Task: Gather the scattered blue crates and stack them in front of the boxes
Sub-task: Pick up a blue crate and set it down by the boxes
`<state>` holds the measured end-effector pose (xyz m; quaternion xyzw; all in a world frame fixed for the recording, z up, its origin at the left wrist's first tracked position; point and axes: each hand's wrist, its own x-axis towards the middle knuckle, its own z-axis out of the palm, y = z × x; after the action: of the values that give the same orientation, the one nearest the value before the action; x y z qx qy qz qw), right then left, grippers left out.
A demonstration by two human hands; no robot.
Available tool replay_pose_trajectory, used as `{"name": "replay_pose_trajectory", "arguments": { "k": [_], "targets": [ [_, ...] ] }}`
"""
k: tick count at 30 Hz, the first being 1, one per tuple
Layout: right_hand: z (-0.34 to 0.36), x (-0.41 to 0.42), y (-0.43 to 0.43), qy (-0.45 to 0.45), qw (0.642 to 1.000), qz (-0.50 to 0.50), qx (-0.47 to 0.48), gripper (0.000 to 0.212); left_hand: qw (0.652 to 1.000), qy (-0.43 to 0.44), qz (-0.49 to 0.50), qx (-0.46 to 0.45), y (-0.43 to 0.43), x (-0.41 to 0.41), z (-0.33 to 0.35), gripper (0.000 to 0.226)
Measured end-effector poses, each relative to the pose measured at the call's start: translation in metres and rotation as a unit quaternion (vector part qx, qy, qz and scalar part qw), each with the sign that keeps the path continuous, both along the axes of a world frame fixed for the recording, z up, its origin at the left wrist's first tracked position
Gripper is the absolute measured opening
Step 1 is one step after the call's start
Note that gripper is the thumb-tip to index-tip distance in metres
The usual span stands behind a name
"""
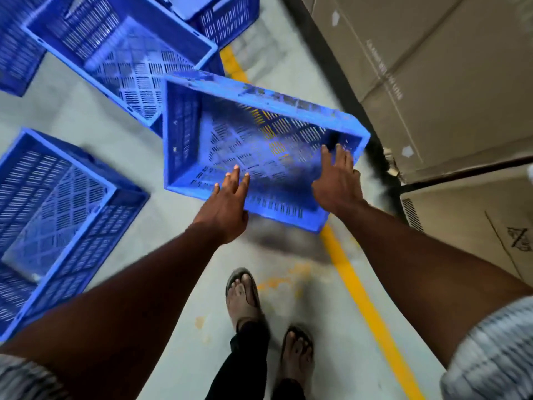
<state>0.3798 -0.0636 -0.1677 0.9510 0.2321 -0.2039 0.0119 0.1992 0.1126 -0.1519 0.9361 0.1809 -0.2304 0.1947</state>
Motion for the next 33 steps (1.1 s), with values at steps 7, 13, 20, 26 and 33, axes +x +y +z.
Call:
{"name": "replay_pose_trajectory", "arguments": {
  "k": [7, 13, 20, 26, 33],
  "targets": [
    [-0.018, 0.001, 0.002, 0.014, 1.000, -0.012, -0.003, 0.079, 1.000, 0.013, 0.006, 0.013, 0.049, -0.001, -0.014, 0.081],
    [-0.042, 0.005, 0.000, 0.031, 0.999, -0.036, 0.007, 0.073, 0.999, 0.006, 0.045, 0.004, 0.060, 0.016, -0.031, 0.078],
    [-0.077, 0.044, -0.008, 0.037, 0.995, -0.085, 0.030, 0.071, 0.995, -0.035, 0.097, 0.014, 0.087, 0.059, -0.069, 0.074],
    [-0.126, 0.099, -0.005, -0.017, 0.995, -0.089, 0.041, 0.070, 0.985, -0.053, 0.146, 0.074, 0.142, 0.115, -0.127, 0.073],
    [-0.178, 0.131, -0.002, -0.075, 0.985, -0.100, 0.117, 0.085, 0.972, -0.067, 0.193, 0.118, 0.199, 0.156, -0.174, 0.087]
  ]
}}
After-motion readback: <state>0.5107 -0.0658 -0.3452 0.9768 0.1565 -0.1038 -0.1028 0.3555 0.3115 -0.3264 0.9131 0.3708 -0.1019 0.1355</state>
